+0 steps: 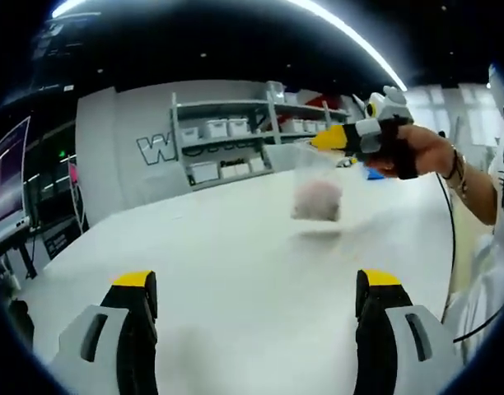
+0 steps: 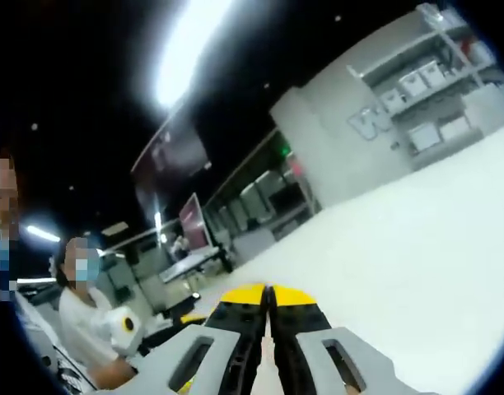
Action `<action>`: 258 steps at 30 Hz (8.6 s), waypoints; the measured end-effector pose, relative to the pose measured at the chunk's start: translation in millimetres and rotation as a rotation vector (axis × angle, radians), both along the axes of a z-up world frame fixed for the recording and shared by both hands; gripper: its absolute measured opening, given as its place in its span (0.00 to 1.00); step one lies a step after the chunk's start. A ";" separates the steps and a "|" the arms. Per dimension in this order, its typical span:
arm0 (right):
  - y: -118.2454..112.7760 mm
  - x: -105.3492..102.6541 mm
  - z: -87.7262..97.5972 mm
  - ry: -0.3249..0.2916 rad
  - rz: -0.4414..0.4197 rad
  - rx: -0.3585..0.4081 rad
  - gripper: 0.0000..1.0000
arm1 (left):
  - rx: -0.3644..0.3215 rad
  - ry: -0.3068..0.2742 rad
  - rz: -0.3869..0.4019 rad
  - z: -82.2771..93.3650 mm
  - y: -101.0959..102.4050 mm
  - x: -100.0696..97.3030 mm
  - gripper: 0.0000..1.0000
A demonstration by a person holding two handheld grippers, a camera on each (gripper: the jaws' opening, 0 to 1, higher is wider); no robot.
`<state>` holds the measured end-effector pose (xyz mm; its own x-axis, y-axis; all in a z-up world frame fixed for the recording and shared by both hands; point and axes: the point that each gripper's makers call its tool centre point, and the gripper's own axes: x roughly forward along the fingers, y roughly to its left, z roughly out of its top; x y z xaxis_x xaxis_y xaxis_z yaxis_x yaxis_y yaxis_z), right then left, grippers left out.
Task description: Open the resealable bag by pulling the two sides of the seal apart until the entire bag opening is separated and visibly accessible.
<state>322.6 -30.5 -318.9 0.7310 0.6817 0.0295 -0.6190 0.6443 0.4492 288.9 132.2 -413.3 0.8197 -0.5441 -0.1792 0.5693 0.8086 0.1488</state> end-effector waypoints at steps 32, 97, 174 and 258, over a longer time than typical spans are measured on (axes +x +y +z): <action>5.1 62.5 -3.7 0.034 -0.016 -0.050 0.00 | -0.017 -0.011 -0.003 3.8 0.1 2.1 0.99; 0.5 196.2 -11.7 0.084 -0.123 -0.183 0.00 | -0.011 -0.002 0.023 4.5 16.5 8.9 0.98; 66.6 257.2 -73.2 0.042 -0.138 -0.438 0.00 | -0.003 0.023 0.043 -6.4 25.4 22.1 0.96; 59.6 249.2 -93.8 0.018 -0.187 -0.553 0.99 | 0.034 0.009 0.066 -3.5 36.9 6.6 0.94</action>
